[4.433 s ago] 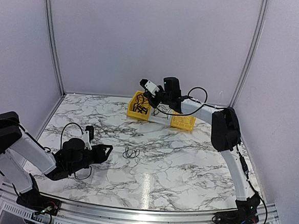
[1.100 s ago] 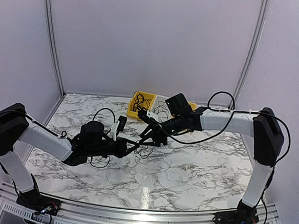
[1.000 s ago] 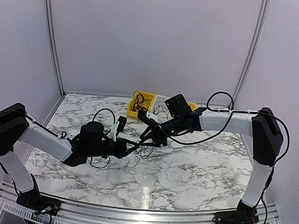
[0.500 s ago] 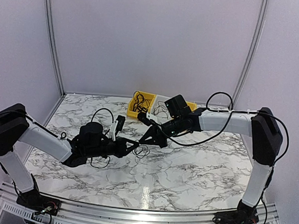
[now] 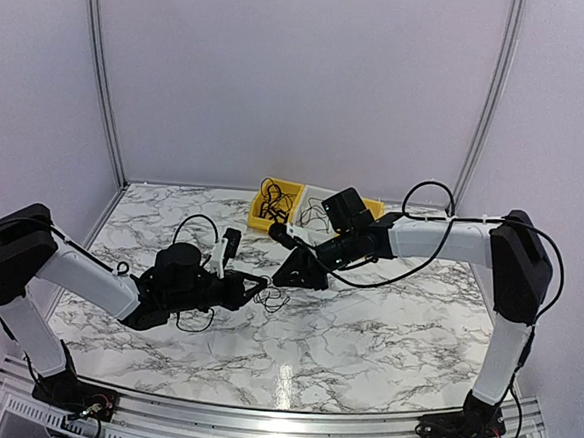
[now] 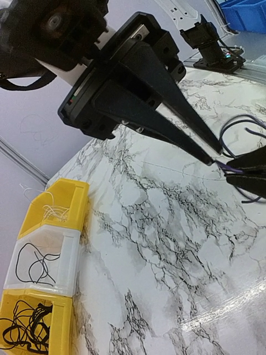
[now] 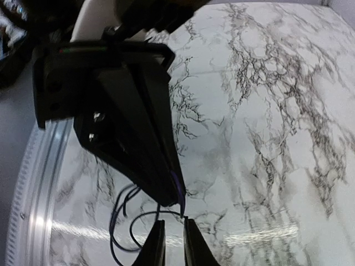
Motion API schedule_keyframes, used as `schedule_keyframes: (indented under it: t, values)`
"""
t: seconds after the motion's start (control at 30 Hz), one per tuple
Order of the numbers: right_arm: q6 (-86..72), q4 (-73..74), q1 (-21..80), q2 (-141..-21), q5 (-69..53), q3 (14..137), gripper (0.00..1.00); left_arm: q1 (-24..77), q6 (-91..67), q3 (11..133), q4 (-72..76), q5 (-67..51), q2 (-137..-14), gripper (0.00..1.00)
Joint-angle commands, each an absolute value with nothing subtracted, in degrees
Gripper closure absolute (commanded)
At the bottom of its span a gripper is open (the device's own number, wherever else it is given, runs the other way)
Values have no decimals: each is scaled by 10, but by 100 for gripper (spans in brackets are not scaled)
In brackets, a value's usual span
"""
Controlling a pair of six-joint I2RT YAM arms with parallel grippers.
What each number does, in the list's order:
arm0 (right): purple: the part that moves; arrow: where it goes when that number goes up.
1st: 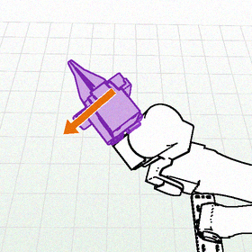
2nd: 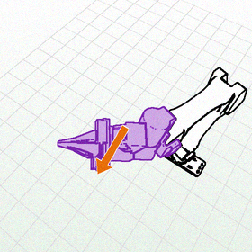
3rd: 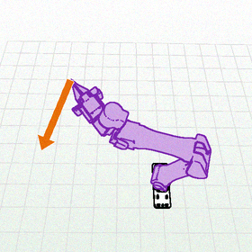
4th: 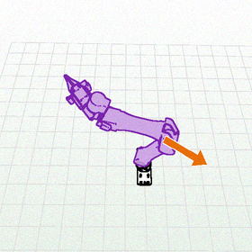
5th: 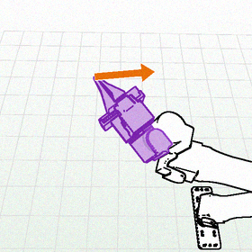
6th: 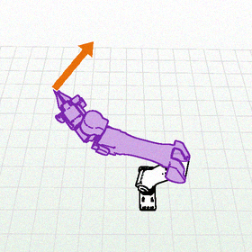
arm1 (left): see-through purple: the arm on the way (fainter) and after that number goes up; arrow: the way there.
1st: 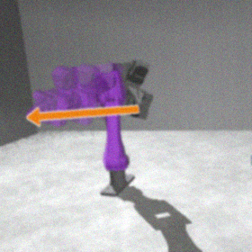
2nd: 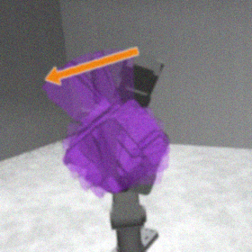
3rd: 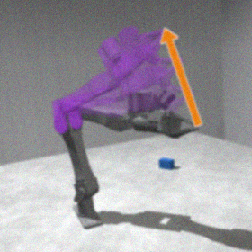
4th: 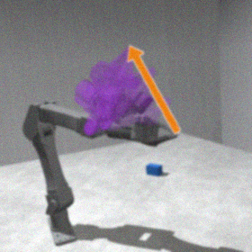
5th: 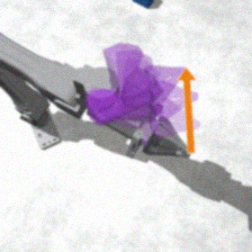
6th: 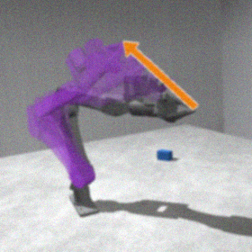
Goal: Untangle the cables
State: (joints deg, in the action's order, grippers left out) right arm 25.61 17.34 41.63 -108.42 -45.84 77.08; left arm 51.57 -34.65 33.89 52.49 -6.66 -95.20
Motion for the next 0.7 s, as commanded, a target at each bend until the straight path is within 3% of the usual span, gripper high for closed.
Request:
schedule_keyframes:
  t: [0.0, 0.3, 0.67]
  values:
    - [251, 182, 411, -1084, -455, 776, 81, 514, -337, 336, 540, -60, -950, 100]
    - [247, 180, 413, -1104, -462, 784, 70, 516, -330, 347, 545, -101, -952, 100]
    - [246, 171, 412, -1100, -486, 781, 73, 522, -334, 358, 553, -130, -965, 100]
